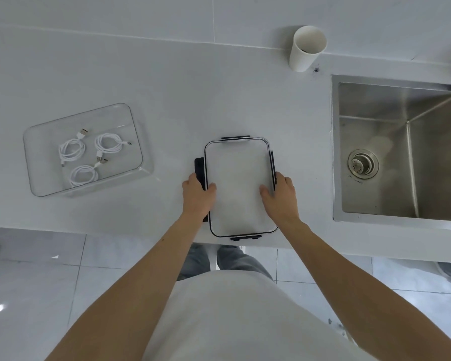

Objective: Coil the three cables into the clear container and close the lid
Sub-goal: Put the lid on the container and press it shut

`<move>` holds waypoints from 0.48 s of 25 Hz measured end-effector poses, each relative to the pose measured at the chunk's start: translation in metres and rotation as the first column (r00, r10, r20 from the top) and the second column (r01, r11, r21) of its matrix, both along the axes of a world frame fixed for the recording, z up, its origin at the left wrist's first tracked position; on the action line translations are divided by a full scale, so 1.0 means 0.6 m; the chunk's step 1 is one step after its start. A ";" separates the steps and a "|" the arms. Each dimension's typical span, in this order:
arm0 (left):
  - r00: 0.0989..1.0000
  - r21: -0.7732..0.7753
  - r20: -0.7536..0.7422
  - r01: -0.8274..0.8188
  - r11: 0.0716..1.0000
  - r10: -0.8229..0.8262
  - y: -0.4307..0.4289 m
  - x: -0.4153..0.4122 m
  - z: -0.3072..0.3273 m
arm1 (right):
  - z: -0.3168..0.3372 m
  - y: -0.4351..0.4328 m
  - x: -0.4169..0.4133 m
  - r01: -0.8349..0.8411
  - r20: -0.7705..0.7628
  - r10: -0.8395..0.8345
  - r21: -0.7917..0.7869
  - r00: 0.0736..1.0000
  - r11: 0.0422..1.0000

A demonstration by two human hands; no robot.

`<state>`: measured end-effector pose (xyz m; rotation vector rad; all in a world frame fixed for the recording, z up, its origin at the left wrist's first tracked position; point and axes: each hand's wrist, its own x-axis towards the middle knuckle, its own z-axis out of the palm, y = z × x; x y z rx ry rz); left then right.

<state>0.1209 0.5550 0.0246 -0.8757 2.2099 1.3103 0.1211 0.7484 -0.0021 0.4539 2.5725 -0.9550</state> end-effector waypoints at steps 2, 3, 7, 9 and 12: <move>1.000 -0.017 0.006 0.011 1.000 -0.011 0.002 -0.006 -0.001 | 0.001 0.000 -0.004 0.047 0.004 -0.047 -0.031 0.999 0.998; 1.000 -0.026 0.006 0.017 1.000 -0.017 0.001 -0.008 -0.003 | 0.003 -0.001 -0.005 0.070 0.010 -0.070 -0.041 0.997 0.997; 0.999 -0.043 -0.020 0.026 0.999 -0.027 0.002 -0.010 -0.009 | 0.006 -0.002 -0.008 0.136 0.026 -0.134 -0.096 0.991 0.986; 1.000 -0.040 -0.016 0.019 0.999 -0.019 0.010 -0.006 -0.010 | 0.005 -0.007 -0.007 0.143 0.036 -0.140 -0.124 0.990 0.982; 1.000 -0.035 -0.021 -0.013 0.999 0.012 0.013 -0.002 -0.008 | 0.006 -0.014 -0.004 0.157 0.041 -0.152 -0.150 0.987 0.976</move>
